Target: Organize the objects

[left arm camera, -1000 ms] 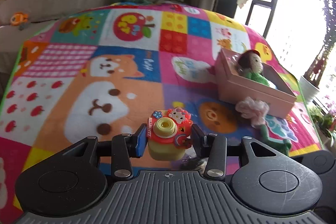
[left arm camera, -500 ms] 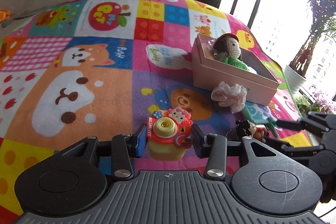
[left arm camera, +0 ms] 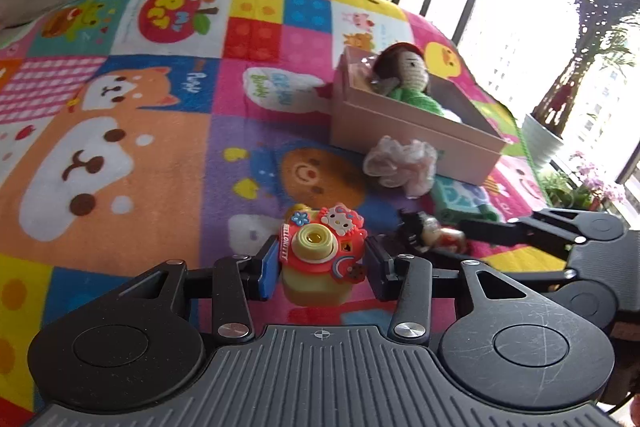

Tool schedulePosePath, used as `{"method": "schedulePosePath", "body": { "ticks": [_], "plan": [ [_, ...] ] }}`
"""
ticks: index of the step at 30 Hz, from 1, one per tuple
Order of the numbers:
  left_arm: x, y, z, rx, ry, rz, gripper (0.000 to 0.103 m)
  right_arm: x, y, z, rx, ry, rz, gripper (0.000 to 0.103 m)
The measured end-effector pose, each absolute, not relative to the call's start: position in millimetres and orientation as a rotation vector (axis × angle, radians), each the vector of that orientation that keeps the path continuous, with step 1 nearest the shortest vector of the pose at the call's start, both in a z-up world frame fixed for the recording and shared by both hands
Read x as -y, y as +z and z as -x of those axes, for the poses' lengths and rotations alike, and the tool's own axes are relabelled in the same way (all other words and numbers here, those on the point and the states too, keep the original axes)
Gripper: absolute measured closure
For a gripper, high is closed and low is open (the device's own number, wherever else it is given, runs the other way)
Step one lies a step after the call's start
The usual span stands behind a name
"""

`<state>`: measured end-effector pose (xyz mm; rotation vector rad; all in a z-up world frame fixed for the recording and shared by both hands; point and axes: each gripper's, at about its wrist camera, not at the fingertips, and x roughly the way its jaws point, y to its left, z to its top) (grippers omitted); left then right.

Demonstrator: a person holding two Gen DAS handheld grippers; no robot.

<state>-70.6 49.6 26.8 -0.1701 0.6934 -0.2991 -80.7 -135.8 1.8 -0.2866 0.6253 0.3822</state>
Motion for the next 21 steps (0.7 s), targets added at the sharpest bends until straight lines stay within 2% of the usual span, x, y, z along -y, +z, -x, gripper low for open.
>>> {"method": "schedulePosePath", "body": {
  "ticks": [7, 11, 15, 18, 21],
  "plan": [
    [-42, 33, 78, -0.678, -0.352, 0.181, 0.055, 139, 2, 124, -0.583, 0.492, 0.483, 0.061],
    [-35, 31, 82, -0.692, -0.367, 0.16, 0.055, 159, 1, 125, -0.547, 0.35, 0.544, 0.055],
    [-31, 25, 81, -0.718, -0.366, 0.15, 0.055, 177, 14, 115, -0.582, 0.327, 0.382, 0.054],
    [-29, 24, 82, -0.729, -0.369, 0.138, 0.055, 180, 21, 112, -0.607, 0.437, 0.254, 0.043],
    [-28, 23, 85, -0.734, -0.369, 0.131, 0.055, 173, 17, 109, -0.588, 0.473, 0.264, 0.033]
  ]
}}
